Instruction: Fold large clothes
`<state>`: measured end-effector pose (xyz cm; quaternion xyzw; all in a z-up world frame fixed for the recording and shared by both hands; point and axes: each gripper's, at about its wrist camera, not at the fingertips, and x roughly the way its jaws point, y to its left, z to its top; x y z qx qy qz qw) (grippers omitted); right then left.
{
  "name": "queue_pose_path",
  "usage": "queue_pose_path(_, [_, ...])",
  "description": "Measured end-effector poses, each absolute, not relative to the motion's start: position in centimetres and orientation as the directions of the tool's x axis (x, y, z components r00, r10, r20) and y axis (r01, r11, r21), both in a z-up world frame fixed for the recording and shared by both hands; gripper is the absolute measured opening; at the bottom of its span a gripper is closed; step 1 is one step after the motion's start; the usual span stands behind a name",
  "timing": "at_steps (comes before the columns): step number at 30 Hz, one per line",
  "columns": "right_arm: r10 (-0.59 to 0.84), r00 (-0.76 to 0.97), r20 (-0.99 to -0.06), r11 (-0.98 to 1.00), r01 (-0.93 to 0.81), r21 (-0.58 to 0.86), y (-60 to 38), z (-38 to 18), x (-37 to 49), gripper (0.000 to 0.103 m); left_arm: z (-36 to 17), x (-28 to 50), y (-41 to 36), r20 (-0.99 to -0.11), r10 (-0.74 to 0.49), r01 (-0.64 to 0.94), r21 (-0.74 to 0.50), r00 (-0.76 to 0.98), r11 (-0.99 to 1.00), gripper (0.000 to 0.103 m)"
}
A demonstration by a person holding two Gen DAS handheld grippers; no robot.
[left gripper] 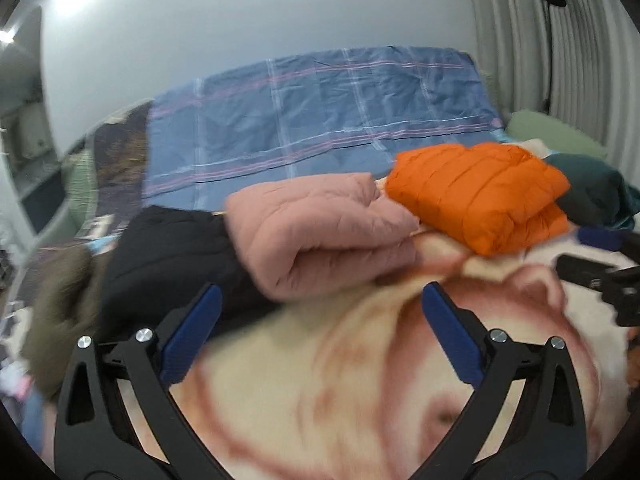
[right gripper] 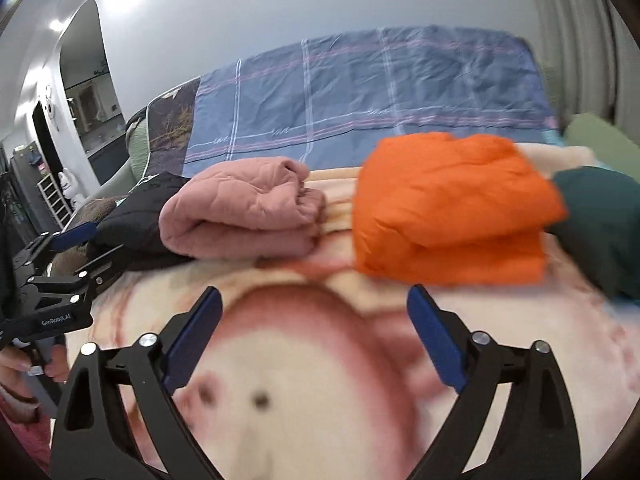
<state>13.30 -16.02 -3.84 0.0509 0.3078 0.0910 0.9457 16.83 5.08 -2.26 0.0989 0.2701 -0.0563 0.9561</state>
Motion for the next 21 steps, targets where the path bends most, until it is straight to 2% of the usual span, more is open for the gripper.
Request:
queue_pose_path(2, [0.129, 0.836, -0.534, 0.992, -0.108, 0.071, -16.2, -2.9, 10.0, 0.102, -1.6, 13.8, 4.3, -0.536, 0.043, 0.072, 0.192, 0.843, 0.979, 0.101])
queue_pose_path(4, [0.092, 0.859, -0.503, 0.996, -0.081, 0.043, -16.4, -2.3, 8.1, 0.102, -1.1, 11.4, 3.9, -0.556, 0.064, 0.037, 0.169, 0.828, 0.985, 0.101])
queue_pose_path(7, [0.108, 0.869, -0.482, 0.992, -0.062, 0.111, -17.3, -1.3, 4.9, 0.102, -0.5, 7.8, 3.6, -0.569, 0.137, -0.049, 0.167, 0.811, 0.985, 0.101])
queue_pose_path(9, [0.115, 0.869, -0.482, 0.989, -0.057, 0.133, -17.6, -1.0, 3.6, 0.102, 0.0, 5.7, 3.4, -0.555, 0.111, -0.029, 0.154, 0.824, 0.988, 0.101])
queue_pose_path(14, [0.06, 0.874, -0.482, 0.997, -0.034, 0.062, -16.8, -0.3, 0.6, 0.102, 1.3, 2.0, 3.4, -0.554, 0.031, 0.023, 0.091, 0.832, 0.996, 0.101])
queue_pose_path(21, [0.04, 0.877, -0.479, 0.998, -0.016, 0.053, -16.0, 0.5, -1.6, 0.102, 1.3, -0.2, 3.0, -0.555, 0.001, 0.051, 0.079, 0.832, 0.996, 0.101])
